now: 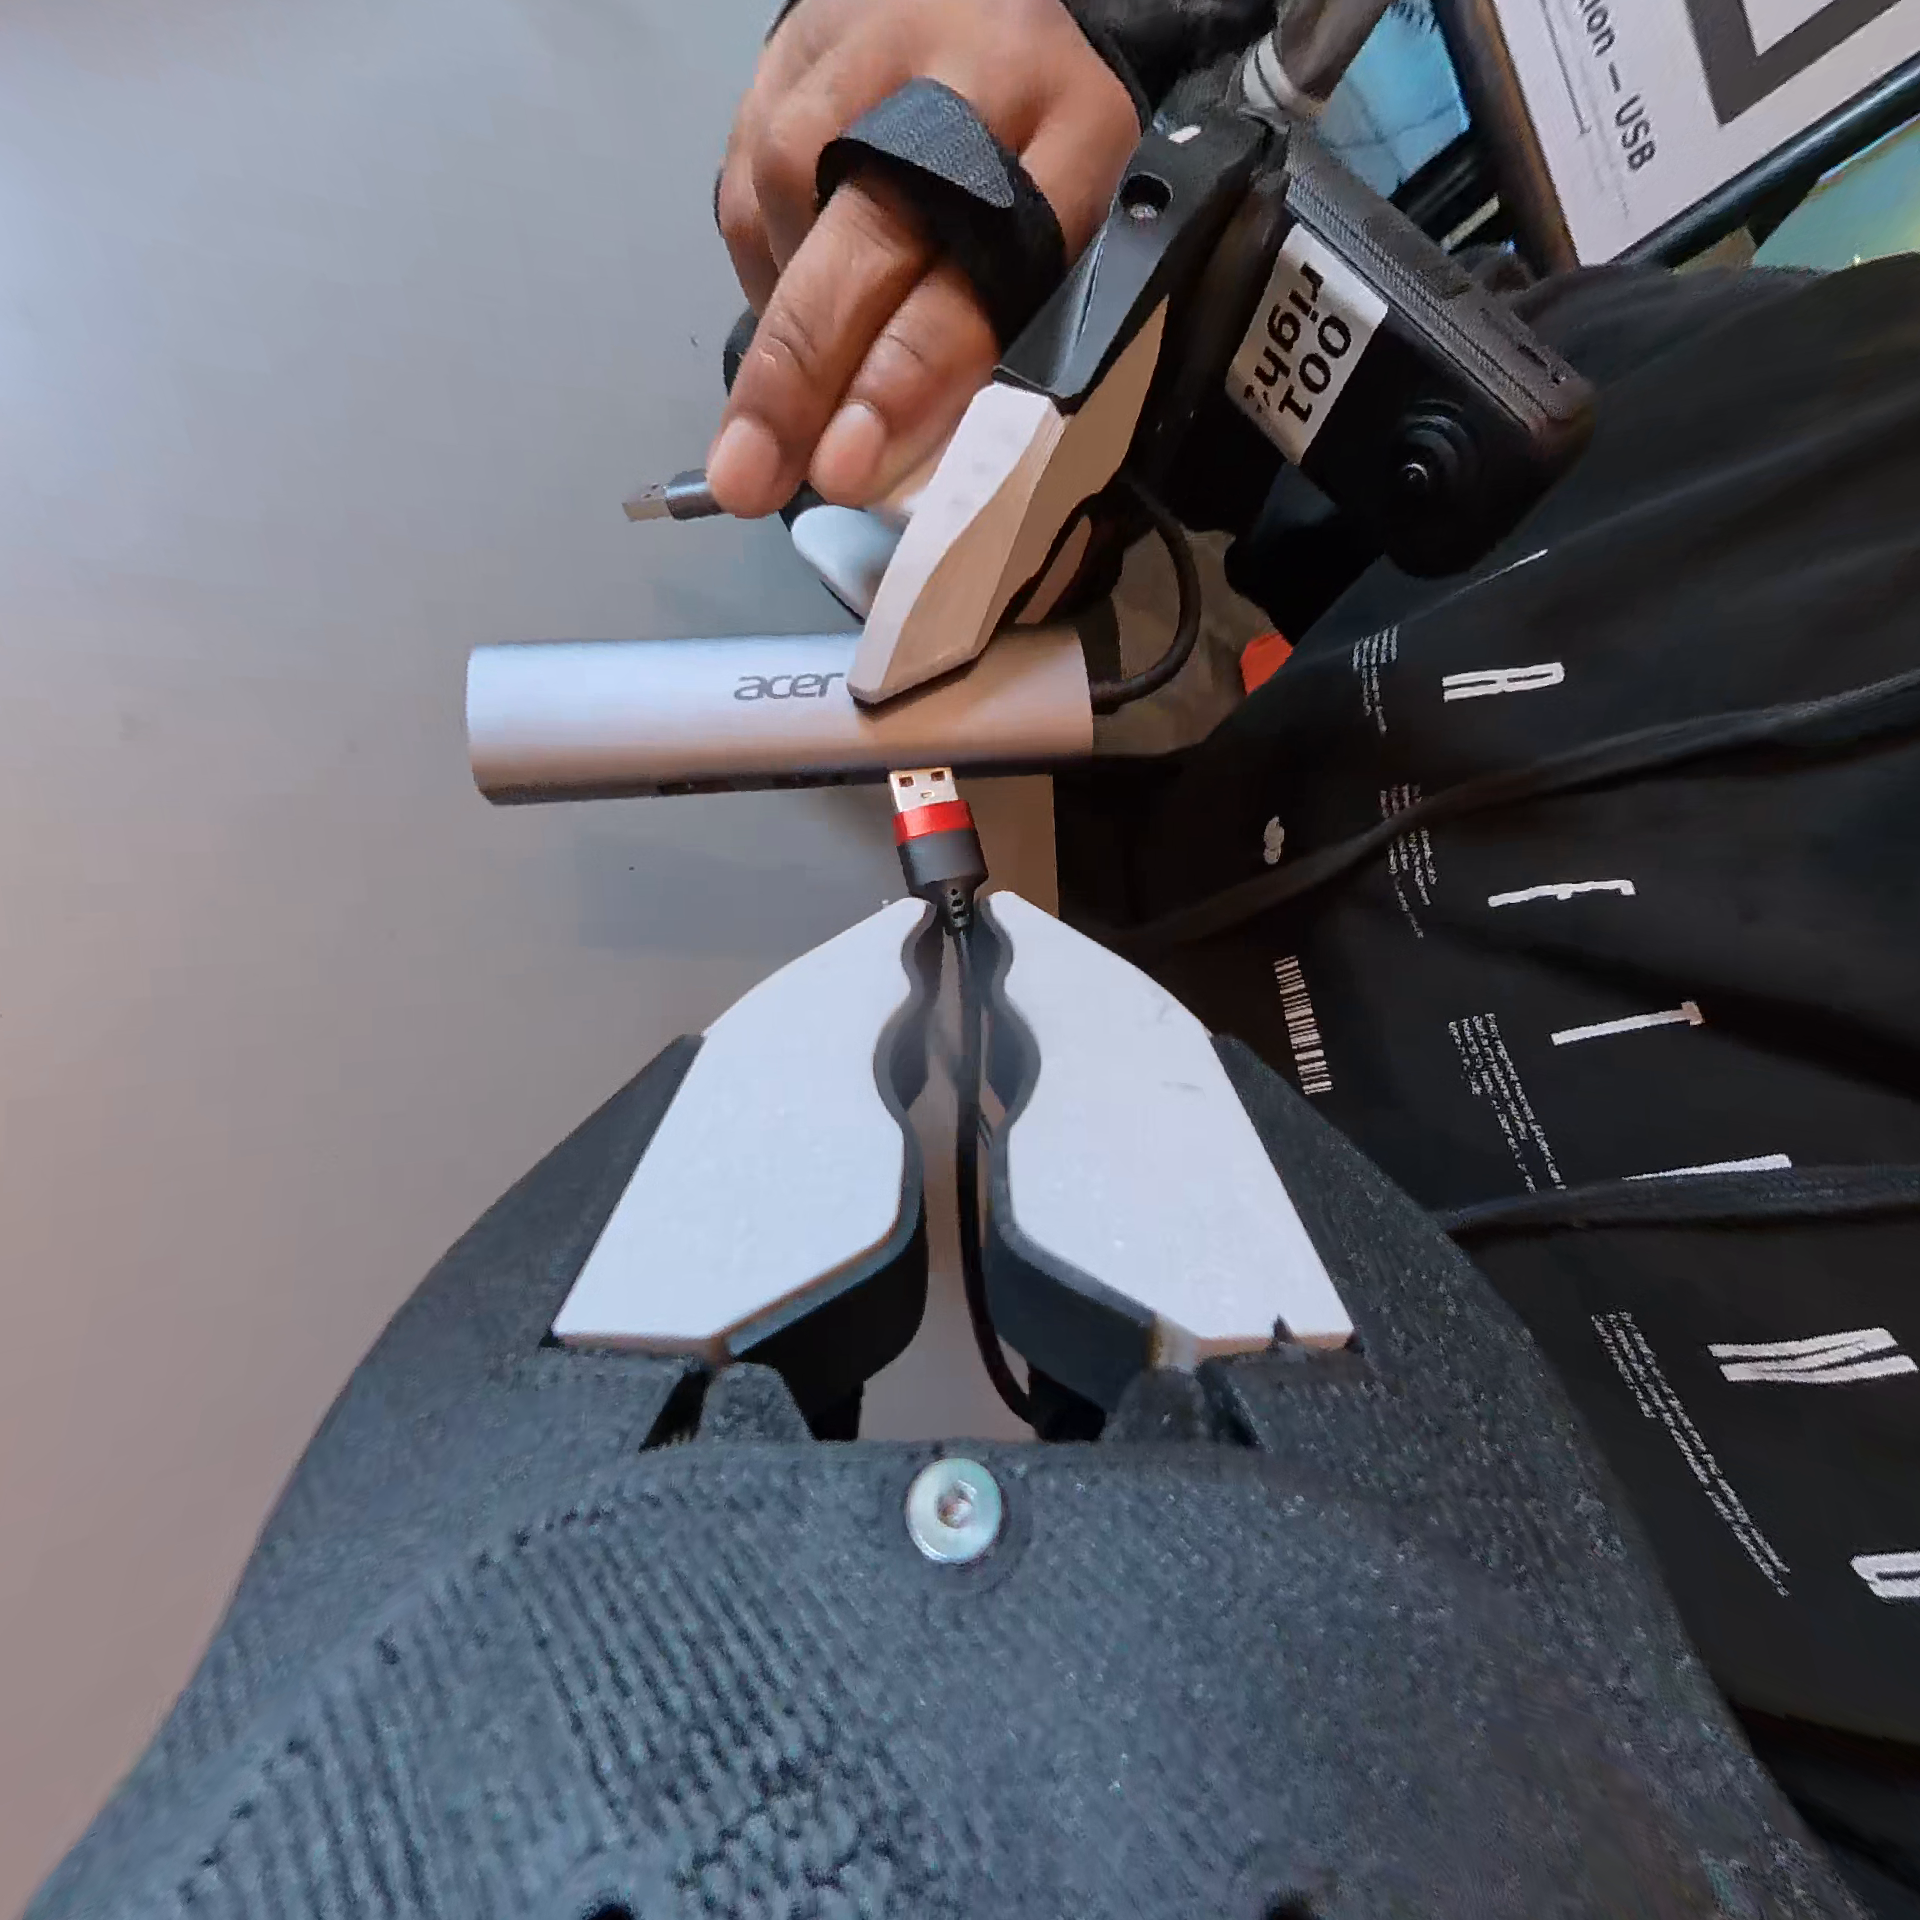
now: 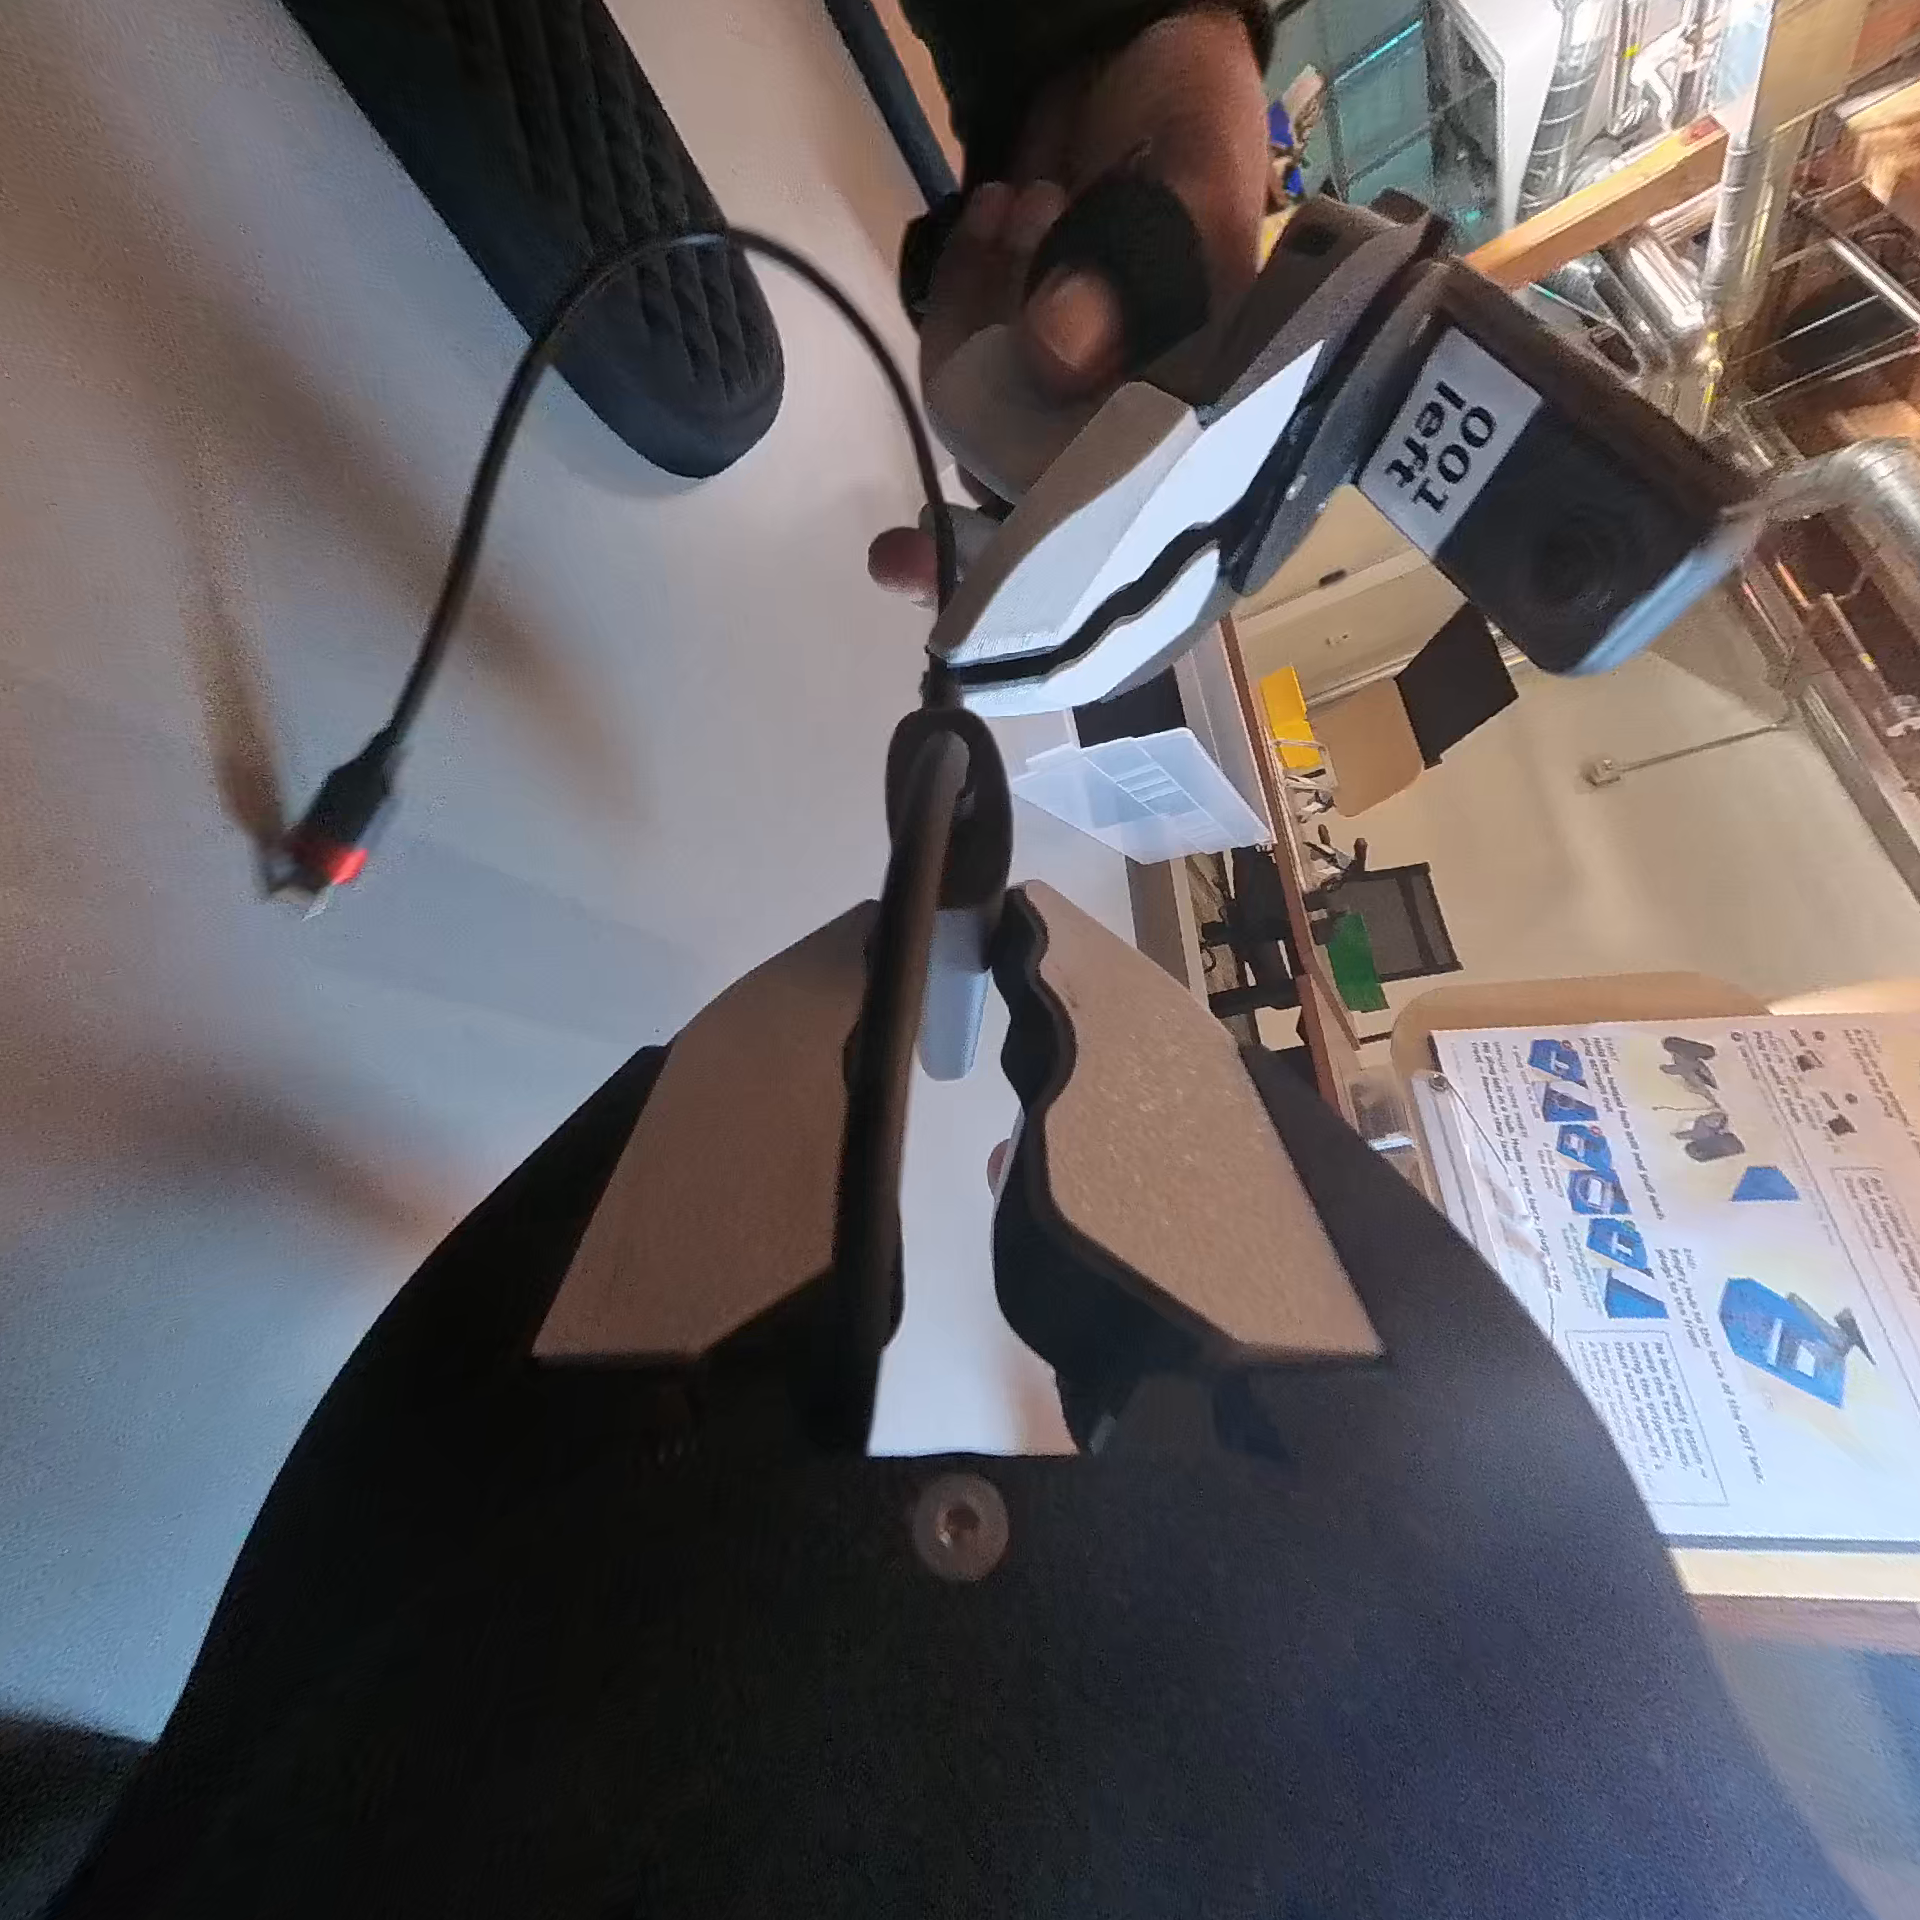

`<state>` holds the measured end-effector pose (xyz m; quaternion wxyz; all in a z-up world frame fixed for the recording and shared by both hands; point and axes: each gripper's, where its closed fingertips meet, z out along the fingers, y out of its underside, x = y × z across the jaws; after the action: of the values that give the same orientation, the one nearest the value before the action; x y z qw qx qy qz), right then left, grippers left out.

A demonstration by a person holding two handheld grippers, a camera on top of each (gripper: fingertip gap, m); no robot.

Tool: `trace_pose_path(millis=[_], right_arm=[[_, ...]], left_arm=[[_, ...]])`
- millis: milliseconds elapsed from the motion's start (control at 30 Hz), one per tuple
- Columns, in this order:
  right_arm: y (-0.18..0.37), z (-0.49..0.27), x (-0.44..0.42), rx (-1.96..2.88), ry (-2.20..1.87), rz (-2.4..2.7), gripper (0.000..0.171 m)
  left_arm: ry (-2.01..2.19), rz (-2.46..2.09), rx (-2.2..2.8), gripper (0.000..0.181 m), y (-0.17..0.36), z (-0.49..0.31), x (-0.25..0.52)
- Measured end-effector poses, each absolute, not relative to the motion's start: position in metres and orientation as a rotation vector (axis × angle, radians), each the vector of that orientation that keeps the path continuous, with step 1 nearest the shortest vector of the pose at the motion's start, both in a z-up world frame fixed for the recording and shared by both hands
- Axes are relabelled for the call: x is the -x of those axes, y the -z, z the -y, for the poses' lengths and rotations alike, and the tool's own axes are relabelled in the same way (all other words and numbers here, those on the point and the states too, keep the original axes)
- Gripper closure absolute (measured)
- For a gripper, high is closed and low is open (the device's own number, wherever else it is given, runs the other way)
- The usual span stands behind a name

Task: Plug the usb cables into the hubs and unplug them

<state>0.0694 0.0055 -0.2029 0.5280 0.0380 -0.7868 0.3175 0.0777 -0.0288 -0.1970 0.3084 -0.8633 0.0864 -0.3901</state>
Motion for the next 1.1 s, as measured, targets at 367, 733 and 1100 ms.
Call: trace_pose_path(millis=[367, 733, 1100], right_arm=[[0.194, -0.005, -0.067, -0.069, -0.761, 1.855, 0.154], [0.212, 0.003, -0.066, -0.087, -0.723, 1.935, 0.154], [0.197, 0.004, -0.075, -0.059, -0.828, 1.898, 0.154]], left_arm=[[0.633, -0.463, 2.331, 0.173, 0.211, 0.026, -0.076], [0.705, -0.428, 2.513, 0.176, 0.215, 0.035, -0.077], [0.845, -0.388, 2.434, 0.175, 0.212, 0.036, -0.087]])
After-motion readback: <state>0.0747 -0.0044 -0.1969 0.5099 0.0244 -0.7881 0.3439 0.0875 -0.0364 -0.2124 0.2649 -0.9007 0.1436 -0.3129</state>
